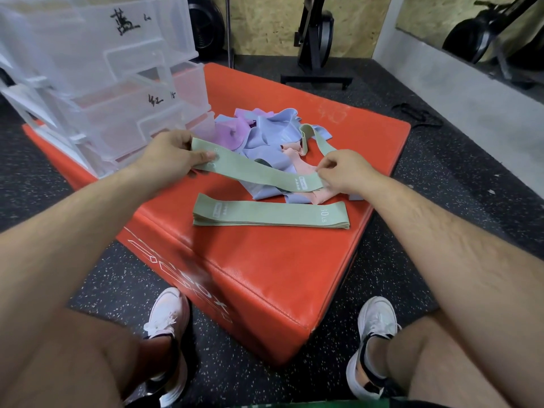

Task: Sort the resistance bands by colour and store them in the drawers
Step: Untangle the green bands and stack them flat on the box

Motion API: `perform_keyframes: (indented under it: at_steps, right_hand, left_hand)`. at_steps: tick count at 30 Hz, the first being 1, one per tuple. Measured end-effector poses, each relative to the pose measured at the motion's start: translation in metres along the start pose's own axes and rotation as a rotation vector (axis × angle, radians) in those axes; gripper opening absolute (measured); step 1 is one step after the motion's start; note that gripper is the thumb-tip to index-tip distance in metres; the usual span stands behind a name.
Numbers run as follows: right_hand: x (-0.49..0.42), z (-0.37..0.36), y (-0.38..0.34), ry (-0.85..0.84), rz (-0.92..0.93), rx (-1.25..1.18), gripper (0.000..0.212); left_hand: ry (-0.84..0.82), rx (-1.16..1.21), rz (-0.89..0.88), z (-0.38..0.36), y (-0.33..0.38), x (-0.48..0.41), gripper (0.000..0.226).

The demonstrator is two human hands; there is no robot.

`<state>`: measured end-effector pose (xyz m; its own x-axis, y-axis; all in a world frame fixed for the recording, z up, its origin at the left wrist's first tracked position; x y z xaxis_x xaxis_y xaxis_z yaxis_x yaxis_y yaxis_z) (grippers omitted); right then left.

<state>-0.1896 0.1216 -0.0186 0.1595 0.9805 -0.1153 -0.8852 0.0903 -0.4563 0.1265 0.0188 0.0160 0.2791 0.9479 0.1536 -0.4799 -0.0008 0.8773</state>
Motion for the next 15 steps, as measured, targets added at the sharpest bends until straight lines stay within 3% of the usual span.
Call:
perform_keyframes:
  at_steps: [6,15]
  right_hand:
    - [0.01,-0.015,0.008,-0.05,-0.05,-0.04,0.016]
    - [0.001,-0.002,-0.01,0.121,-0.082,-0.061,0.011]
  left_hand:
    - [-0.022,-0.023,0.015,0.005,-0.008,0.001,0.014]
    - [-0.003,-0.045,0.068,0.005,-0.011,0.001,0.016]
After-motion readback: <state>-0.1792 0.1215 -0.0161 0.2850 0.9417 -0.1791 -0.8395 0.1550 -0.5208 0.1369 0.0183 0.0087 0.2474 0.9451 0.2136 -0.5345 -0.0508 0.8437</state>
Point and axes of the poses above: each hand's wrist, its own x-axis away from the middle knuckle, its own z-axis out of the back of the hand, y = z × x, the point moved 1 cm from there along -x, towards the middle knuckle, and after that the axes turned 13 degrees about z, right-handed, at the moved point
